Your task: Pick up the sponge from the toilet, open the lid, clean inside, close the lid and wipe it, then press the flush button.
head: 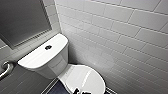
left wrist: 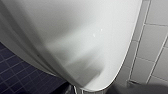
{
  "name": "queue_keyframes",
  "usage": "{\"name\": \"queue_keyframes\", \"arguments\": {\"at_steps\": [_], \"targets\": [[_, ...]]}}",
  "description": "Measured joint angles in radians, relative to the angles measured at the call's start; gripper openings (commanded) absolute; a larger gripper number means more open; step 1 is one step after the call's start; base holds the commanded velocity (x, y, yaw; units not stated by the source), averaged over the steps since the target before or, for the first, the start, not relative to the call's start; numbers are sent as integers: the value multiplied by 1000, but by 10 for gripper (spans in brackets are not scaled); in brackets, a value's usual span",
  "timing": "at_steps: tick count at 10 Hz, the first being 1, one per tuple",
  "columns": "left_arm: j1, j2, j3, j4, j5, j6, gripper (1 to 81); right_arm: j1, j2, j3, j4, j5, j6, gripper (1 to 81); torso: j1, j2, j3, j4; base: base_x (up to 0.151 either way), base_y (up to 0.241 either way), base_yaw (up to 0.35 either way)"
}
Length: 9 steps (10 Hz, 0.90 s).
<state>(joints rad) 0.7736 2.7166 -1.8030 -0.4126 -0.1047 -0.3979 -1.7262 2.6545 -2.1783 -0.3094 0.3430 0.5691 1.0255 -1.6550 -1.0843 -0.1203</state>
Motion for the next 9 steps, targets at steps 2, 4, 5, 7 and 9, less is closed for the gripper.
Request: {"name": "queue_keyframes", "arguments": {"at_steps": [2, 4, 5, 7, 9], "targets": [[0, -12, 23, 0, -6, 0, 811, 0, 0, 1, 0, 0, 0, 10, 0, 0, 0, 0, 0, 0, 0], [0, -35, 66, 2, -23, 0, 811, 0, 0, 1, 0, 0, 0, 10, 0, 0, 0, 0, 0, 0, 0], [0, -48, 91, 3, -31, 0, 811, 0, 0, 1, 0, -1, 0, 10, 0, 0, 0, 0, 0, 0, 0], [0, -69, 132, 4, -47, 0, 811, 0, 0, 1, 0, 0, 0, 10, 0, 0, 0, 0, 0, 0, 0], [-1, -93, 175, 4, -61, 1, 811, 0, 0, 1, 0, 0, 0, 10, 0, 0, 0, 0, 0, 0, 0]]}}
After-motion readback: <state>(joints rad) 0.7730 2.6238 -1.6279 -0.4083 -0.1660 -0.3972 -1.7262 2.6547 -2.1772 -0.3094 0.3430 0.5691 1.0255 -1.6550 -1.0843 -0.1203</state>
